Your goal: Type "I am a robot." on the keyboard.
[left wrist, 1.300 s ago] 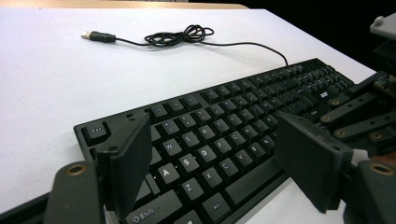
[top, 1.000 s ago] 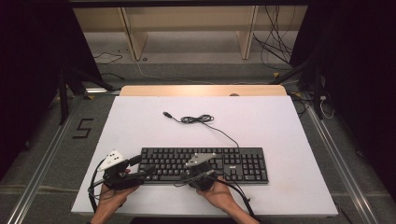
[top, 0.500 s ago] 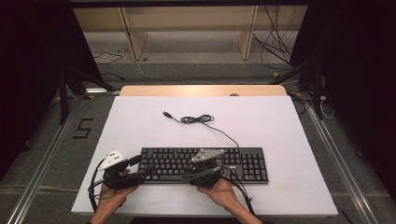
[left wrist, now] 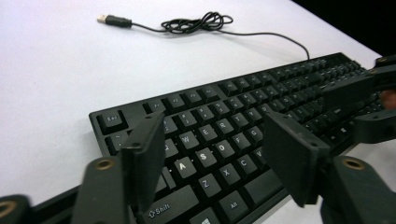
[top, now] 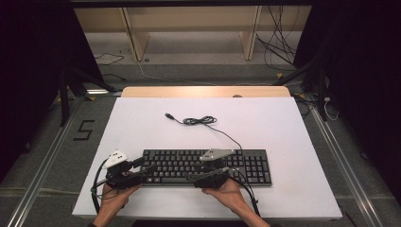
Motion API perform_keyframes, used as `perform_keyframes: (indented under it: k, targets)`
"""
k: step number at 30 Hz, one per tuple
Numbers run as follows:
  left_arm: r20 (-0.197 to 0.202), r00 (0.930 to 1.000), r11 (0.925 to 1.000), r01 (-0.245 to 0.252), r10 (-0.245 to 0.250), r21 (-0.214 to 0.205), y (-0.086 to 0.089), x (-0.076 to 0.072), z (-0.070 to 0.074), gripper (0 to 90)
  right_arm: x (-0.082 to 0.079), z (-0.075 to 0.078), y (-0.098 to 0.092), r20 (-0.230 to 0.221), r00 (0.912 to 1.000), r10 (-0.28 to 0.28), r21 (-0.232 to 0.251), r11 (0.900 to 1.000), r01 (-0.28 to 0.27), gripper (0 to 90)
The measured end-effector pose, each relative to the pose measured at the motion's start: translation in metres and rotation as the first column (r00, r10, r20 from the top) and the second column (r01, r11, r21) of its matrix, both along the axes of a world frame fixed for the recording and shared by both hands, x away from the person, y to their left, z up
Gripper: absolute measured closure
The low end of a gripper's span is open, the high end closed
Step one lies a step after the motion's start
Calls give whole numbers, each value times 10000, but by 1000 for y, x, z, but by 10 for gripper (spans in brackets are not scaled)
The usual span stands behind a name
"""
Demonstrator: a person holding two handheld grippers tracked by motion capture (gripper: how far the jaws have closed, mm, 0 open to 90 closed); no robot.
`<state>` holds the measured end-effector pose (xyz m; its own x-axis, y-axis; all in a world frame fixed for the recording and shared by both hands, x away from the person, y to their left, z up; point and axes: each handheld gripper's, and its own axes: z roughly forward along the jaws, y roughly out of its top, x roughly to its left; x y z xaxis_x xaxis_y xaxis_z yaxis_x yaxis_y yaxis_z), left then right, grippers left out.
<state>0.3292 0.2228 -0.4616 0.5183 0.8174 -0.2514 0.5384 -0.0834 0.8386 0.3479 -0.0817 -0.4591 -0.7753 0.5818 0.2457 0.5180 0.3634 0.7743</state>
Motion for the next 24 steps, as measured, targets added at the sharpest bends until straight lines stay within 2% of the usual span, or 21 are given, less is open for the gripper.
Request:
perform_keyframes:
  k: [6, 15, 18, 24]
  targets:
    - [-452, 9990, 9993, 2, 14, 363, -4, 6, -5, 598, -1, 2, -6, 31, 9999, -112, 73, 9999, 112, 446]
    - [-818, 9966, 9956, 95, -18, 931, -8, 13, -11, 844, -2, 2, -11, 67, 9997, -233, 91, 9997, 233, 424]
    - [-859, 9963, 9935, 124, -27, 1133, -8, 15, -13, 888, -3, 3, -13, -11, 9997, -230, 148, 9996, 230, 419]
    - [-1028, 9947, 9914, 112, 23, 1302, -8, 19, -16, 889, -4, 5, -16, 69, 9996, -278, 236, 9993, 276, 398]
